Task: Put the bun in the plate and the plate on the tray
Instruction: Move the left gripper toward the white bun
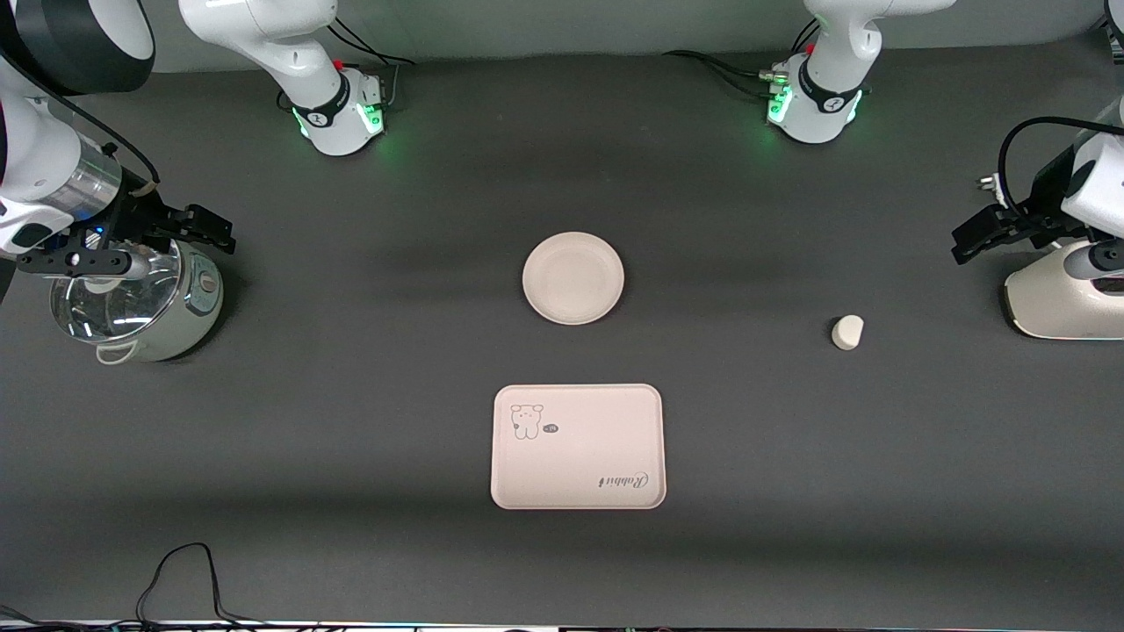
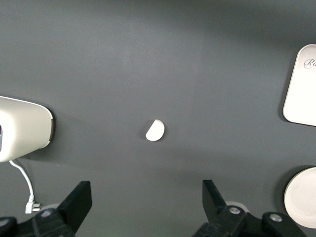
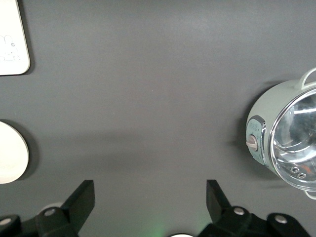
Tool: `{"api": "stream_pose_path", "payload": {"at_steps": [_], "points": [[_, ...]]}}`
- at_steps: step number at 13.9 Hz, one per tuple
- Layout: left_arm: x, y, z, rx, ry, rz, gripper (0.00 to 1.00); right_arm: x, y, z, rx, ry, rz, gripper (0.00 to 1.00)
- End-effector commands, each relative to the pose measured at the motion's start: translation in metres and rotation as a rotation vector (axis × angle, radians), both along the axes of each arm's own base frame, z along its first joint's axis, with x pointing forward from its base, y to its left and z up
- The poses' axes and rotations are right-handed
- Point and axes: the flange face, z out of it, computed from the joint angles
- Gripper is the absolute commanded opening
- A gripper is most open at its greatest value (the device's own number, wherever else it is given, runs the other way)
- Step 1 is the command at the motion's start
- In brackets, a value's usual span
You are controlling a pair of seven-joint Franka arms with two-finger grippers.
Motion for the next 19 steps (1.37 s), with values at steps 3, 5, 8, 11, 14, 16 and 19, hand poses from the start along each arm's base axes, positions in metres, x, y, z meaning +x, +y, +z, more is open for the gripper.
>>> {"api": "stream_pose_path", "payload": {"at_steps": [3, 5, 8, 11, 14, 16, 19], "points": [[0.005, 0.0, 0.005, 0.012, -0.008, -0.011, 1.0, 0.0, 0.0, 0.001, 0.009, -0.016, 0.001, 1.0], [0.006, -0.001, 0.005, 0.012, -0.007, -0.016, 1.0, 0.0, -0.001, 0.002, 0.009, -0.016, 0.001, 1.0], [0.007, -0.006, -0.003, 0.011, 0.009, -0.028, 1.0, -0.001, -0.001, 0.002, 0.009, -0.011, 0.002, 1.0], [0.017, -0.001, -0.018, -0.001, 0.027, -0.019, 1.0, -0.002, -0.001, 0.002, 0.009, -0.011, 0.003, 1.0], [0.025, 0.002, -0.058, -0.005, 0.068, -0.021, 1.0, -0.002, -0.001, 0.002, 0.009, -0.009, 0.003, 1.0], [0.024, 0.008, -0.085, -0.007, 0.088, -0.06, 1.0, -0.002, -0.001, 0.002, 0.009, -0.009, 0.003, 1.0], [0.033, 0.023, -0.162, -0.02, 0.145, -0.134, 1.0, -0.002, -0.001, 0.002, 0.01, -0.009, 0.009, 1.0]]}}
